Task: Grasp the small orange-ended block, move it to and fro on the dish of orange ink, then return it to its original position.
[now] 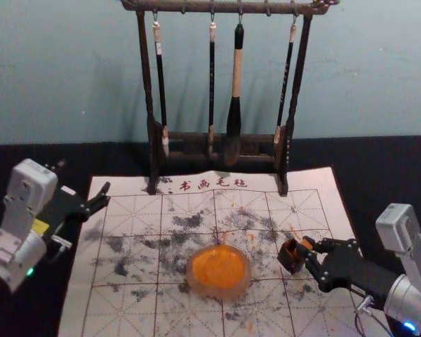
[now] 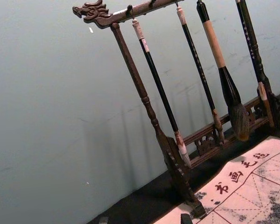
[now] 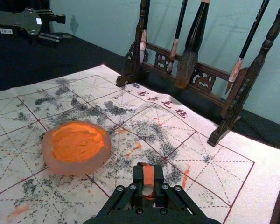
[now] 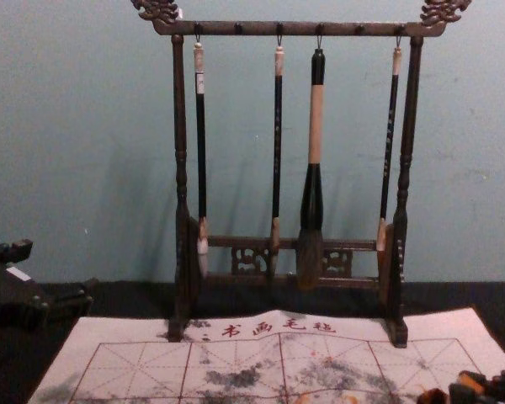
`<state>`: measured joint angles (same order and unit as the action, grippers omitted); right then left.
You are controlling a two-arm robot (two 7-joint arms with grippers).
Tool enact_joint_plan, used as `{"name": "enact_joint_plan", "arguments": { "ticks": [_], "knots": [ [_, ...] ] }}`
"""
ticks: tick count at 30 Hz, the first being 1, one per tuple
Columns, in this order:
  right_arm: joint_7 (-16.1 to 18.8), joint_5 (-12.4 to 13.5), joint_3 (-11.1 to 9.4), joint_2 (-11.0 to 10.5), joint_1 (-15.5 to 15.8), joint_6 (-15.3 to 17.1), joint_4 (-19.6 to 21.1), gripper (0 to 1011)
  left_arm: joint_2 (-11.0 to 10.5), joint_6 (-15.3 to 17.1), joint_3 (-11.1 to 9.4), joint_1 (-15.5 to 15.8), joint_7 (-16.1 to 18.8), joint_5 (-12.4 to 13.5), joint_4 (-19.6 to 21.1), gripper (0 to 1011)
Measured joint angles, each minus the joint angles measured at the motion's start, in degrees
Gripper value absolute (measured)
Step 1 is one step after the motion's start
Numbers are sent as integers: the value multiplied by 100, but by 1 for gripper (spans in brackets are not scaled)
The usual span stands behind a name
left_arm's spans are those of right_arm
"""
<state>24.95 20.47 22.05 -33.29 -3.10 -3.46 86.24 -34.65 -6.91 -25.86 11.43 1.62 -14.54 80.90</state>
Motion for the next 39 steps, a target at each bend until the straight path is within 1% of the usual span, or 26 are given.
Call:
{"name": "enact_joint_plan", "arguments": {
  "ticks": [3,6,14,20,32,36,39],
  "knots": [
    [0,0,0,0,0,0,0,104,0,0,0,0,0,0,0,1001],
    [-1,-4,-46,30,26,0,9,104,0,0,0,0,0,0,0,1001],
    [8,6,-249,149,128,44,116,104,0,0,0,0,0,0,0,1001],
    [41,23,-362,198,180,81,181,104,0,0,0,0,0,0,0,1001],
    [97,239,-706,203,332,102,537,104,0,0,0,0,0,0,0,1001],
    [258,366,-782,157,345,4,683,104,0,0,0,0,0,0,0,1001],
    [406,427,-771,117,295,-44,701,104,0,0,0,0,0,0,0,1001]
  ]
}}
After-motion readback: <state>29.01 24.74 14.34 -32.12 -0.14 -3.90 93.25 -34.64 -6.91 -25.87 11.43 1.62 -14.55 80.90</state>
